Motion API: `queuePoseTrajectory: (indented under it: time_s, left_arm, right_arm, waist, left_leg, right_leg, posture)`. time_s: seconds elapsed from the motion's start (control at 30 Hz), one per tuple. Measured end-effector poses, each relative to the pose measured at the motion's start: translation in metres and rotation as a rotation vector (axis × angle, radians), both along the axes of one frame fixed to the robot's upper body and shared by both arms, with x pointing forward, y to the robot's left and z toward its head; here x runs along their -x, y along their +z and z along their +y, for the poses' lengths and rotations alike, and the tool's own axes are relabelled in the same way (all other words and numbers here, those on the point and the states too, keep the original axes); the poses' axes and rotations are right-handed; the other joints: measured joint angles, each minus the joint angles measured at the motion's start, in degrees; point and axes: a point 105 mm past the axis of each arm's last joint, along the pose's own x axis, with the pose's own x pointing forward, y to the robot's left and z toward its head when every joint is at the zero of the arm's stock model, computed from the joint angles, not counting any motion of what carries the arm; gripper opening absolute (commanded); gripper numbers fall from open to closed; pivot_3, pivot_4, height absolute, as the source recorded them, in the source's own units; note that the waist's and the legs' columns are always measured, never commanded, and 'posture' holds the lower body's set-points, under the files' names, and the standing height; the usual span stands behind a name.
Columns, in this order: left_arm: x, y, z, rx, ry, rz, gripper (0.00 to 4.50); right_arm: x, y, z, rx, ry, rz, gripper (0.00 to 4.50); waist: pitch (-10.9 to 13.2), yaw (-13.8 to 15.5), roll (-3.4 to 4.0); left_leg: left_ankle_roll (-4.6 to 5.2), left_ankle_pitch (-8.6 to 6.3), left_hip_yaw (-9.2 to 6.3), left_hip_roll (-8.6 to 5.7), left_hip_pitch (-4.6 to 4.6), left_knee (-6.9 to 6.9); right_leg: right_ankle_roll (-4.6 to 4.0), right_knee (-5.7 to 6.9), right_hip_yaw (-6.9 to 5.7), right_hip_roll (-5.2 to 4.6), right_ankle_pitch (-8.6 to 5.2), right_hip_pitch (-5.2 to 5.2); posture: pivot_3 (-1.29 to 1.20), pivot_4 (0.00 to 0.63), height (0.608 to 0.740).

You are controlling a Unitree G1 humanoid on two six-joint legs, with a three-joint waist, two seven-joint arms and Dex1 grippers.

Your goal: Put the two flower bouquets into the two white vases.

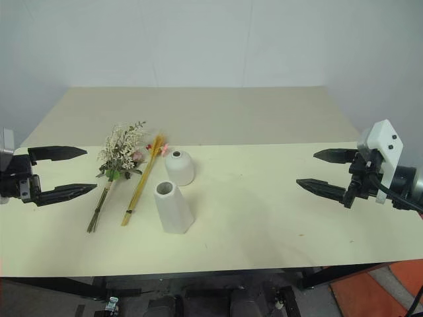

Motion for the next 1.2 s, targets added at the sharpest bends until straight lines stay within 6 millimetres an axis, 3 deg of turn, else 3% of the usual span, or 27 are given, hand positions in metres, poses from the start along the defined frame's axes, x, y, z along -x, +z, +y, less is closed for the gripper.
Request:
queuePoseTrajectory:
  time_s: [0.3, 0.47, 0.6, 0.9, 1.2]
  left_arm:
    - [-0.001, -0.001, 0.007, 0.011, 0.068, 0.015, 4.46]
    - [-0.033, -0.013, 0.03, -0.106, 0.418, 0.165, 4.46]
    - [-0.052, -0.022, 0.045, -0.106, 0.657, 0.326, 4.46]
    - [-0.094, -0.06, 0.024, -0.143, 0.842, 0.624, 4.46]
    - [-0.094, -0.087, 0.019, -0.259, 0.882, 0.744, 4.46]
  right_arm:
    - [0.002, 0.007, 0.004, -0.013, 0.063, 0.0, 4.5]
    - [0.007, 0.016, 0.012, -0.035, 0.138, -0.016, 4.5]
    - [0.006, 0.021, 0.014, -0.034, 0.159, -0.026, 4.5]
    - [0.003, 0.027, 0.028, -0.018, 0.229, -0.038, 4.5]
    - [0.004, 0.028, 0.03, -0.015, 0.234, -0.046, 4.5]
  waist:
    - [0.0, -0.5, 0.0]
    - [0.0, -0.4, -0.01]
    - [0.0, -0.4, -0.01]
    - [0.0, -0.4, -0.04]
    - [0.0, -0.3, -0.04]
  left_leg:
    - [0.0, 0.0, 0.0, 0.0, 0.01, 0.0]
    - [0.0, 0.0, -0.11, -0.04, 0.05, 0.04]
    - [0.0, 0.0, -0.17, -0.08, 0.02, 0.05]
    - [0.0, 0.0, -0.4, -0.18, -0.08, 0.11]
    - [0.01, 0.0, -0.56, -0.23, -0.12, 0.15]
  right_leg:
    - [0.01, 0.03, 0.0, 0.0, 0.01, 0.0]
    - [0.05, 0.09, 0.0, 0.03, -0.01, 0.05]
    - [0.13, 0.11, -0.02, 0.04, -0.04, 0.09]
    - [0.12, 0.21, -0.07, 0.08, -0.05, 0.08]
    - [0.14, 0.32, -0.1, 0.1, -0.06, 0.01]
  posture:
    - [0.0, 0.15, 0.74]
    - [0.0, 0.15, 0.74]
    - [0.0, 0.15, 0.74]
    - [0.0, 0.15, 0.74]
    - [0.0, 0.15, 0.74]
